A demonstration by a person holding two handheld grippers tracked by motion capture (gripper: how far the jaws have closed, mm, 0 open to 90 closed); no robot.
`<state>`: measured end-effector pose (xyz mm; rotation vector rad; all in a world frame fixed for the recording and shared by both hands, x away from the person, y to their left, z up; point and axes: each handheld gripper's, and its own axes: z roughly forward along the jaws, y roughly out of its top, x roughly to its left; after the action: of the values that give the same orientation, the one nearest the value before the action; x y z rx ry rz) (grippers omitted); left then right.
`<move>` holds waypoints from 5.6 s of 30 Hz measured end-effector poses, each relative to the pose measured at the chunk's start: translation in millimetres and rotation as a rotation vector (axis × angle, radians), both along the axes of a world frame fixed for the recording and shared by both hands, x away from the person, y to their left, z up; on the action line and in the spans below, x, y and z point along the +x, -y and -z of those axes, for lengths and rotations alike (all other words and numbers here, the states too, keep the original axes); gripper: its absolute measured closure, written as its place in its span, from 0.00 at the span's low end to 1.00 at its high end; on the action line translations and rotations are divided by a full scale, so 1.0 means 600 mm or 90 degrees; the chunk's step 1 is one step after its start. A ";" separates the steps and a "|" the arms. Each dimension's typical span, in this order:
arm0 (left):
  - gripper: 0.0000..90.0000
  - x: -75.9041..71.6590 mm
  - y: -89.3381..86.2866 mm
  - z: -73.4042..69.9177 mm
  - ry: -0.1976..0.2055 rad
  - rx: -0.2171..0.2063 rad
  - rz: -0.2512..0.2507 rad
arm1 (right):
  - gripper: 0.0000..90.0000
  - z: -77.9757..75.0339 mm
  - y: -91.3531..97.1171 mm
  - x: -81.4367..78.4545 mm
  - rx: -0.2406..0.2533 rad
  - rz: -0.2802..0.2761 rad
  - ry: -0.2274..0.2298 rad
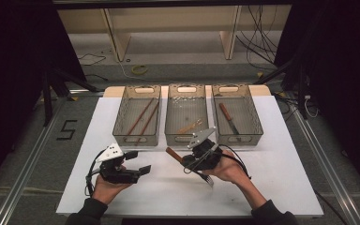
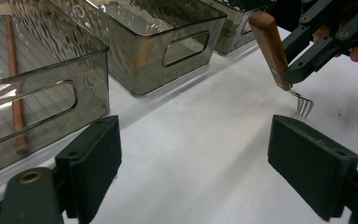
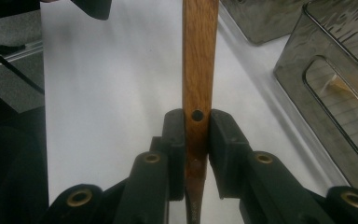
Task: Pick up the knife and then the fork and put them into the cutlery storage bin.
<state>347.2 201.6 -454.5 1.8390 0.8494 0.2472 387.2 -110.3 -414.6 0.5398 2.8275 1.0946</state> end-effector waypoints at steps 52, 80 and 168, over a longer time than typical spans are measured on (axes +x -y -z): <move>0.19 0.000 -0.004 0.000 0.000 -0.003 -0.006 | 0.86 -0.130 0.143 0.052 0.187 0.159 0.093; 0.19 0.001 -0.005 0.000 -0.001 -0.007 -0.008 | 0.86 -0.196 0.236 0.145 0.135 0.300 0.132; 0.18 0.000 -0.006 -0.001 -0.004 -0.012 -0.005 | 0.27 -0.066 0.198 0.023 0.186 0.334 0.055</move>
<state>347.3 205.2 -454.0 1.8195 0.8616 0.2379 401.0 -229.0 -375.2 1.1399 2.2553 1.3629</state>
